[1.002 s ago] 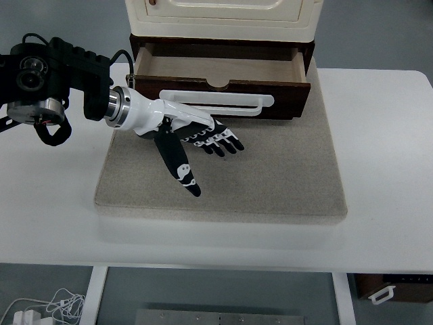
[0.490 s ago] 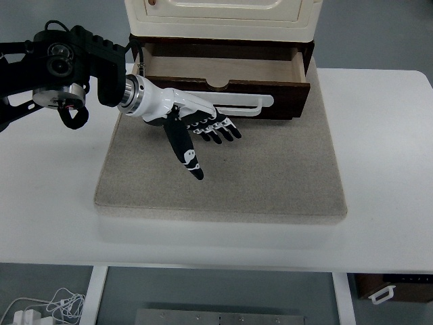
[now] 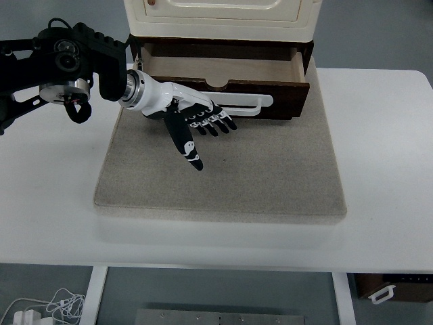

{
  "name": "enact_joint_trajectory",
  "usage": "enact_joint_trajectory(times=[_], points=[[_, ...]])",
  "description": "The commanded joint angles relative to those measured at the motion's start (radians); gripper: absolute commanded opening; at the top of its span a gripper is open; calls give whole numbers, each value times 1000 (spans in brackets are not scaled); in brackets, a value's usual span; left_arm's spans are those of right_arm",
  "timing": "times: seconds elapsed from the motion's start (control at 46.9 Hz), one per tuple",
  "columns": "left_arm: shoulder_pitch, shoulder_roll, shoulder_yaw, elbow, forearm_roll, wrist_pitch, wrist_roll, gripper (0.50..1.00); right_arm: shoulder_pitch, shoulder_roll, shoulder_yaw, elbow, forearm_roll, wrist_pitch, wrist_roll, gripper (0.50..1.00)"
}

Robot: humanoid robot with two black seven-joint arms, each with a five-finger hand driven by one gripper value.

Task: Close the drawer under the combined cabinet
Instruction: 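Press the left hand palm against the drawer front and push it inward, then keep pushing the drawer with the left hand until flush with cabinet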

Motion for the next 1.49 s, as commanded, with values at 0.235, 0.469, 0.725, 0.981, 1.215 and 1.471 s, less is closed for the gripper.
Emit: enact_joint_trajectory(times=[0.235, 0.469, 0.725, 0.981, 1.215, 1.471], points=[[-13, -11, -2, 59, 4, 1, 0, 1000, 0, 0, 0, 0, 1, 0, 0, 952], [-11, -14, -12, 99, 3, 7, -3, 1000, 0, 0, 0, 0, 0, 0, 0, 952], [-10, -32, -14, 145, 4, 11, -9, 1000, 0, 0, 0, 0, 0, 0, 0, 952], [-2, -38, -15, 159, 24, 57, -14, 1000, 0, 0, 0, 0, 0, 0, 0, 952], [4, -80, -45, 218, 26, 59, -14, 1000, 0, 0, 0, 0, 0, 0, 0, 952], [6, -87, -46, 242, 29, 63, -15, 1000, 0, 0, 0, 0, 0, 0, 0, 952]])
